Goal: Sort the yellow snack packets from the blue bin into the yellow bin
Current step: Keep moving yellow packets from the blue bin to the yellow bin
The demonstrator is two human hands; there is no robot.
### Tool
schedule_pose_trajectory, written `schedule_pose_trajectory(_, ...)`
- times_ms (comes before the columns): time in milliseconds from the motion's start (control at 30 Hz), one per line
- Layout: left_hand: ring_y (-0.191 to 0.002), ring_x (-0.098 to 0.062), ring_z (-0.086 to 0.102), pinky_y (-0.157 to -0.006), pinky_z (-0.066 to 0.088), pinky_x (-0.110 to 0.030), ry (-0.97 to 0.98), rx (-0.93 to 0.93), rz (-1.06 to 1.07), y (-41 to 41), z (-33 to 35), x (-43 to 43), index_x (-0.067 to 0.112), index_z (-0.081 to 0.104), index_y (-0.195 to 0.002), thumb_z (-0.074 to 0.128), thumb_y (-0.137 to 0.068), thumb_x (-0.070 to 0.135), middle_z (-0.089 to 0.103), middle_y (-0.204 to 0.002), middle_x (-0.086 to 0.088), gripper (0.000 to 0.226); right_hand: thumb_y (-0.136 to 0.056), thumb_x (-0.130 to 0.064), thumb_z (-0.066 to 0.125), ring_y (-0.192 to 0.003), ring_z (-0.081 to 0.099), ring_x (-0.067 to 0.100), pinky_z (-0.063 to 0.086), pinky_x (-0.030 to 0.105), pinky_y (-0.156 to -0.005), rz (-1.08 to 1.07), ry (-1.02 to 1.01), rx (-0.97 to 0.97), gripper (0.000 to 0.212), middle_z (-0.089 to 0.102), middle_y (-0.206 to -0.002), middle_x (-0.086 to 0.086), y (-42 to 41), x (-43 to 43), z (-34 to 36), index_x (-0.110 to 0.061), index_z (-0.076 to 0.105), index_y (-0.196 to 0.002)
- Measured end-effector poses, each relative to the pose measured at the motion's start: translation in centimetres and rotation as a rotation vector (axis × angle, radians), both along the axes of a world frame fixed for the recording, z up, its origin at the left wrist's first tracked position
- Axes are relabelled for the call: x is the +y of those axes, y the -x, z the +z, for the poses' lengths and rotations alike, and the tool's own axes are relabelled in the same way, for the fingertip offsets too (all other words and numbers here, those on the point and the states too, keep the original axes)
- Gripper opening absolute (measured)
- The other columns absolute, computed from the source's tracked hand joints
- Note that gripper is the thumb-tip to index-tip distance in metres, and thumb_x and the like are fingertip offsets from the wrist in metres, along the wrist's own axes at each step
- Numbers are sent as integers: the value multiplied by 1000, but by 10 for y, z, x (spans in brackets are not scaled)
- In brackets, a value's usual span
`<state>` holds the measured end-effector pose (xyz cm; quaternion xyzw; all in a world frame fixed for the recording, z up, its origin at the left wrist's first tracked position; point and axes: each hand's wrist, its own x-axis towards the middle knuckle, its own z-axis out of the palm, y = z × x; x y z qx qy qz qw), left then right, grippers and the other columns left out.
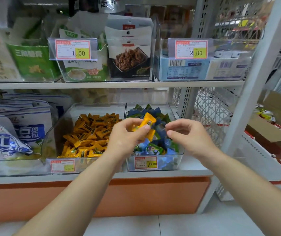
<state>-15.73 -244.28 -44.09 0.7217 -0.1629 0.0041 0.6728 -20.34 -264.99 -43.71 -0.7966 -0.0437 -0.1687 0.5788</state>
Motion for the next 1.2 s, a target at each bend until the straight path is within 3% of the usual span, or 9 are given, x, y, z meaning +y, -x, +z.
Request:
schedule_pose_trajectory(100, -83, -8, 68, -72, 55, -26, -266, -190, 298, -22, 2, 32, 35, 68, -103, 79, -82, 36, 70, -87, 11, 23, -85, -11, 73, -72, 68, 7, 53, 25, -67, -81, 95, 64, 15, 74, -77, -7, -9, -12, -10, -26, 75, -82)
schedule_pose_trajectory(233, -113, -23, 61, -90, 49, -34, -532, -205, 488, -44, 1, 65, 32, 57, -131, 74, -87, 40, 66, -119, -1, 48, -86, -15, 69, -74, 63, 2, 49, 26, -70, -187, 393, 5, 14, 70, -78, -11, -17, -21, -24, -28, 70, -83)
schedule_pose_trajectory(300, -124, -28, 54, -97, 46, -41, -688, -213, 504, -46, -3, 69, 28, 49, -140, 72, -87, 43, 60, -133, -7, 60, -85, -18, 65, -85, 60, 8, 46, 28, -74, -260, 608, -75, 16, 65, -92, -10, -21, -31, -27, -28, 67, -98)
schedule_pose_trajectory(400, -120, -21, 55, -92, 44, -33, -702, -345, 497, -39, -2, 51, 27, 58, -131, 68, -90, 39, 63, -127, 0, 43, -87, -28, 66, -91, 57, 14, 42, 28, -76, -330, 571, 51, 38, 61, -106, -3, -26, -49, -32, -19, 60, -123)
schedule_pose_trajectory(500, -104, -8, 59, -87, 47, -25, -749, -571, 348, -25, -4, 8, 30, 65, -116, 67, -90, 33, 66, -112, 11, 26, -89, -35, 68, -89, 61, 12, 43, 26, -76, -230, 566, 196, 51, 66, -105, -3, -27, -53, -43, -15, 55, -134)
schedule_pose_trajectory(633, -102, -5, 62, -91, 54, -31, -811, -541, -36, -27, -12, -53, 27, 68, -116, 69, -90, 31, 69, -112, 11, 27, -90, -32, 68, -78, 57, -13, 39, 8, -64, -127, 524, 170, 42, 57, -85, -30, -24, -57, -56, -24, 60, -131)
schedule_pose_trajectory(800, -113, -16, 57, -87, 51, -34, -1166, -520, -254, -55, -22, -95, 29, 53, -136, 75, -75, 56, 59, -128, 6, 70, -92, -30, 66, -108, 60, 13, 39, 20, -83, -75, 517, 131, 47, 67, -117, -9, -23, -59, -59, -24, 56, -137)
schedule_pose_trajectory(1000, -85, -20, 62, -69, 52, -35, -1343, -570, -344, -65, -38, -101, 29, 69, -103, 68, -75, 68, 69, -95, 6, 48, -92, -24, 66, -80, 53, -4, 36, 4, -67, -32, 516, 72, 37, 62, -101, -16, -23, -62, -62, -24, 63, -129)
schedule_pose_trajectory(1200, -97, -21, 65, -78, 52, -32, -1235, -414, -330, -73, -27, -93, 23, 67, -115, 82, -73, 49, 71, -109, 2, 52, -93, -29, 65, -110, 59, 17, 41, 22, -84, -9, 518, 106, 45, 64, -124, -3, -23, -63, -62, -23, 57, -137)
